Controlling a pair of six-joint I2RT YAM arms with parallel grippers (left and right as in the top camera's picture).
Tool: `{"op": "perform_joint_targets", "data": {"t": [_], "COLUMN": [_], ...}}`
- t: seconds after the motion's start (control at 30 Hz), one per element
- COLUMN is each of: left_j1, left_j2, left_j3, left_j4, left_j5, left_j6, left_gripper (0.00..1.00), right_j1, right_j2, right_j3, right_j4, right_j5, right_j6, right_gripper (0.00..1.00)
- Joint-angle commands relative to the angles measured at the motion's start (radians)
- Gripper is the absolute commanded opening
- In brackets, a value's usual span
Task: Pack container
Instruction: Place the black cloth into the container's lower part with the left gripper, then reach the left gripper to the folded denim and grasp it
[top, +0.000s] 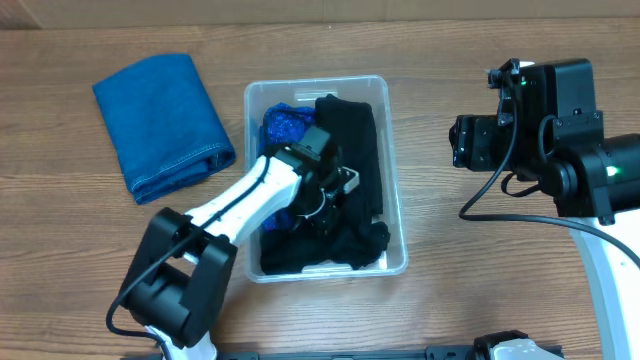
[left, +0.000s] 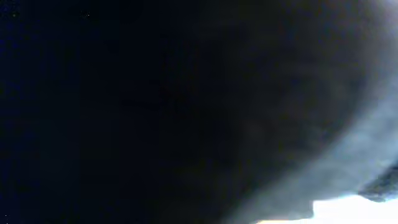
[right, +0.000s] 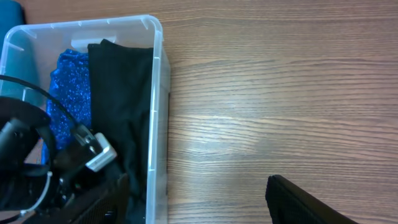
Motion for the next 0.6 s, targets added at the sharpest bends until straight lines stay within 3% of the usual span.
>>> {"op": "perform_joint_targets", "data": {"t": [0.0, 0.1, 0.2, 0.23, 0.27, 0.33, 0.43, 0.57], "left_j1": [0.042, 0.026, 0.031, 0.052, 0.085, 0.212, 0.52, 0.927], "left_j2": [-0.018, -0.13, -0.293, -0.367, -0.42, -0.521, -0.575, -0.467], "left_j3": [0.043, 0.113, 0.188, 0.207, 0.211, 0.211, 0.211, 0.211], "left_j4": [-0.059, -0.116, -0.163, -0.173, -0.175, -0.198, -0.19, -0.137], "left_j5": [-0.008, -0.016, -0.114, -0.224, -0.293, -0.405, -0.405, -0.232], "left_j6": [0.031, 0.048, 0.031, -0.043, -0.103, -0.161, -0.238, -0.259], "left_gripper": [0.04, 0.04, 0.13, 0.57, 1.0, 1.0, 1.0, 1.0], "right_j1": [-0.002, -0.002, -0.01, -0.049, -0.105, -0.303, -0.475, -0.492], "right_j2": [0.002, 0.002, 0.001, 0.001, 0.001, 0.001, 0.005, 0.03], "right_j3": [0.002, 0.002, 0.002, 0.002, 0.002, 0.002, 0.002, 0.002], "right_j4": [0.007, 0.007, 0.01, 0.014, 0.014, 0.005, -0.016, -0.026], "right_j5": [-0.005, 0.011, 0.057, 0.085, 0.076, -0.057, -0.183, -0.186], "right_j6": [0.001, 0.001, 0.007, 0.074, 0.106, 0.114, 0.114, 0.113], "right_gripper": [0.74, 0.74, 0.8, 1.0, 1.0, 1.0, 1.0, 1.0]}}
